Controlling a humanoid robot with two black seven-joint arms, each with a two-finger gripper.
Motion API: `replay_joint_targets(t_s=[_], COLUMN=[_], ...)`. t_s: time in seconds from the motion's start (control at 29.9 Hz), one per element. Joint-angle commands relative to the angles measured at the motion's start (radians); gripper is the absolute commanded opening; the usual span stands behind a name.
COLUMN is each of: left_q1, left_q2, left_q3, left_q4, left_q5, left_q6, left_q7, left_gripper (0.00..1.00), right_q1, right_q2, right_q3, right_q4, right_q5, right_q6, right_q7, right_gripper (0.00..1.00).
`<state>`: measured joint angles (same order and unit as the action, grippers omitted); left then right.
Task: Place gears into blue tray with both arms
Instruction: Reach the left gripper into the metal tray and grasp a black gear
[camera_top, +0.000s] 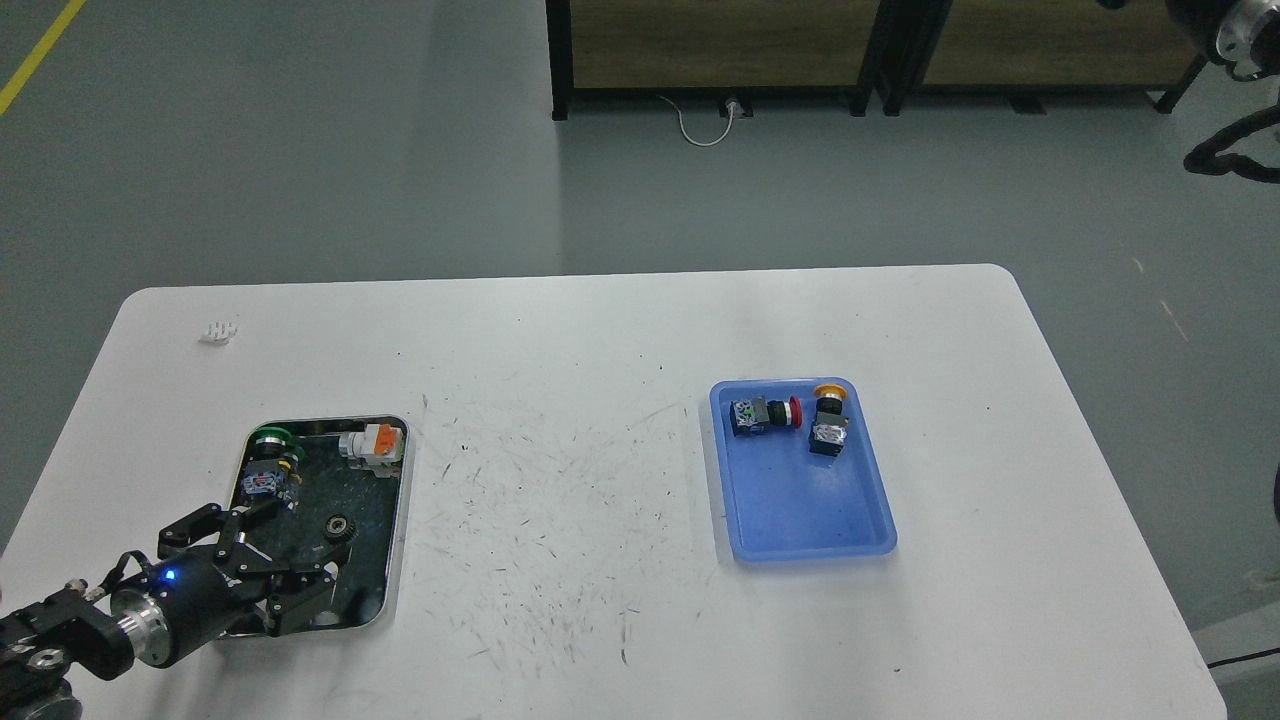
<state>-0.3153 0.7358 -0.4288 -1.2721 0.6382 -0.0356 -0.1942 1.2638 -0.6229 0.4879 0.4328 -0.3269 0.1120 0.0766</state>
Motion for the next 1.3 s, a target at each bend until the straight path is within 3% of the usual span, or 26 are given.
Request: replay_joint_targets(t_s=[0.0, 0.6, 1.27], left_q1=[0.001, -0.005, -0.004], left_q2=[-0.004, -0.004, -0.004], left_q3=[0.031, 0.113, 0.131], left_q4=[0.004, 0.02, 0.005], left_q5=[0.0, 0.006, 0.003], left_q6=[0.039, 0.118, 0.115], left_q7=[-0.002, -0.004, 0.004], left_gripper=[0.98, 0.97, 0.66], right_q1=[-0.001, 0.0, 0.005], right_q2=[0.003, 0.025, 0.025], right_q3=[0.0, 0.0, 0.0], right_q4=[-0.005, -0.008, -0.008], right_q5=[-0.001, -0.001, -0.003], right_q6=[0.0, -0.011, -0.011], right_q7=[0.0, 0.0, 0.0], right_gripper=[0.99, 0.99, 0.99])
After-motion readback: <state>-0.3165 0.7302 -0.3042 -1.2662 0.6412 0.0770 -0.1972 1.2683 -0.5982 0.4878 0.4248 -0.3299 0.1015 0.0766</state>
